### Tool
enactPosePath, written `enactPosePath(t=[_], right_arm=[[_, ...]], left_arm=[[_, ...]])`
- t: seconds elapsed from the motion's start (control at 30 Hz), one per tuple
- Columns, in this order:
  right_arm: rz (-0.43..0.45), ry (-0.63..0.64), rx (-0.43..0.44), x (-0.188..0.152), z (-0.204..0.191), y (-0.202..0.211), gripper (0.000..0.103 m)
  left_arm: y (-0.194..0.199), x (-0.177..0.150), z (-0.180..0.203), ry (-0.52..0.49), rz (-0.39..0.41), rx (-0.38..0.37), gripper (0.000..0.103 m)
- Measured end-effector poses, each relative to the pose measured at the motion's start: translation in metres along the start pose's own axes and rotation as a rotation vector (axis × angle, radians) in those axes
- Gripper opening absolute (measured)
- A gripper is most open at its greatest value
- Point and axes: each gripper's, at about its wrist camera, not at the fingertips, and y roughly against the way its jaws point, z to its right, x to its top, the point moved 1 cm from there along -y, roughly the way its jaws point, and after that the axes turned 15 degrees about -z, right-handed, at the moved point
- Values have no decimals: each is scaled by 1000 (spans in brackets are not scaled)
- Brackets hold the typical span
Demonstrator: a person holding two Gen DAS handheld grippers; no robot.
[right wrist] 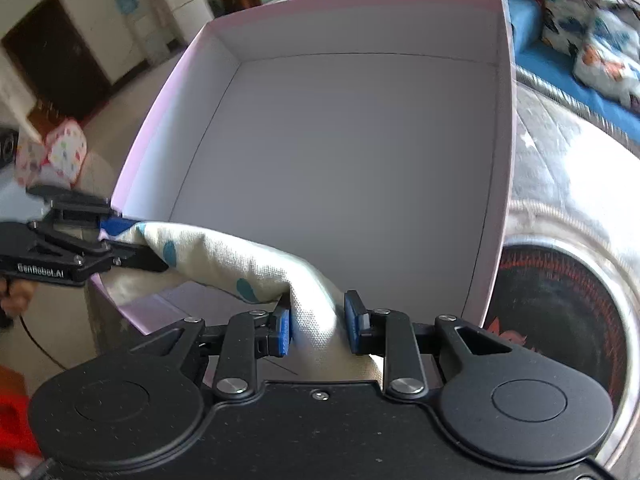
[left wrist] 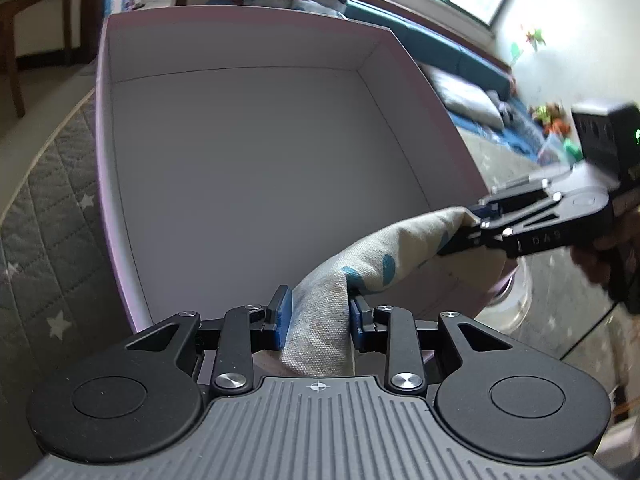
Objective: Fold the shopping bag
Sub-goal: 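Lift the rolled tube with both grippers and carry it over the pink box, then lower the rolled tube into the box along its wall with both grippers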
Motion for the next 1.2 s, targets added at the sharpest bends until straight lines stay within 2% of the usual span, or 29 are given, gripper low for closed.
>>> enactPosePath(t=[0.3, 0.5, 0.67, 0.9, 1.2], right_arm=[[-35, 190, -74, -1, -8, 1, 29], [-58, 352, -134, -5, -17, 2, 29], [-67, 412, -131, -6, -17, 5, 29], [-75, 549, -172, -10, -26, 10, 29], [-87, 723, -227, -15, -37, 18, 27]], left_arm=[[-9, 4, 8, -148, -46, 53, 30], [-18, 7, 25, -298, -81, 98, 29], [-24, 12, 29, -380, -109, 86, 29], [-28, 14, 33, -508, -129, 88, 29], [-33, 8, 51, -695, -128, 137, 26]])
